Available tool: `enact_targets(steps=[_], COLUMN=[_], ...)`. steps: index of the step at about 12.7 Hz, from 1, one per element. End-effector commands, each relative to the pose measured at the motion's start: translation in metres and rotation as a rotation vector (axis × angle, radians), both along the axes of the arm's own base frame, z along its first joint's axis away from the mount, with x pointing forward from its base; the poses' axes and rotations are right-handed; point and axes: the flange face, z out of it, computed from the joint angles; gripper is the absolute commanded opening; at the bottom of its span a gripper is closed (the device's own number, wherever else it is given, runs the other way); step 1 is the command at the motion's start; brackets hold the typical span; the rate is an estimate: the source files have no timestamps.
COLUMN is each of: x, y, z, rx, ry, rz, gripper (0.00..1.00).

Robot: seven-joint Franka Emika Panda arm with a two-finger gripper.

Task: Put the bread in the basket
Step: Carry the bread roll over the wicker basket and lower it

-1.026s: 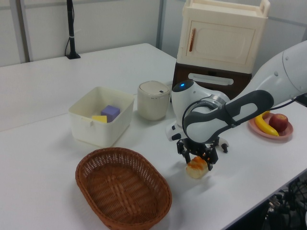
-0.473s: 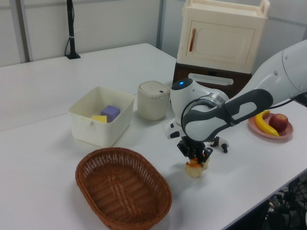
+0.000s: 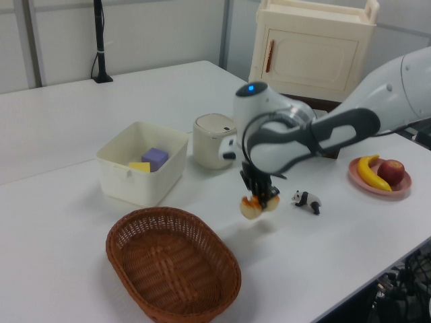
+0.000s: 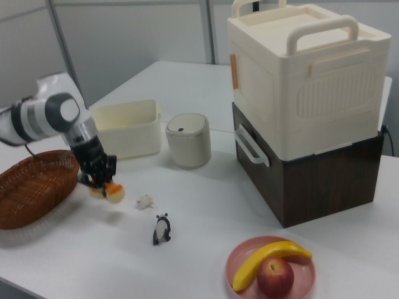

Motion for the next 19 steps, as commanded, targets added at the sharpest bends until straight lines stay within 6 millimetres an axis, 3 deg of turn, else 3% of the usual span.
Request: enact_targets(steps=[1,2,4,6,9,12,14,16,17,18,19], x=[0.007,0.001,-0.017,-0.036,-0.055,-0.047,-0.034,-0.036,-0.037,-0.038,-0.038], y=[0.04,0.056,0.09,0.128,0.177,0.221,0.233,0.254,0.256,0.258,0.258], z=[0.065,0.076,0.077,0.074,0.061,0.051,0.049,0.049,0.048,0.048,0.048], rx=[0.061,0.067,0.041,0.033,0.037,0.064,0.077,0.116,0.124,0.124,0.122], ry=[-0.026,-0.019,-0.001,-0.026,-0.044,-0.069,-0.079,-0.103,-0.109,-0.109,-0.111], rz=[-0.253,-0.351,-0.487,-0.607,-0.654,-0.818,-0.931,-0.988,-1.006,-1.005,-1.004], gripper=[0.14,0.14,0.14,0.17,0.18,0.18,0.18,0.19,0.22,0.32,0.73])
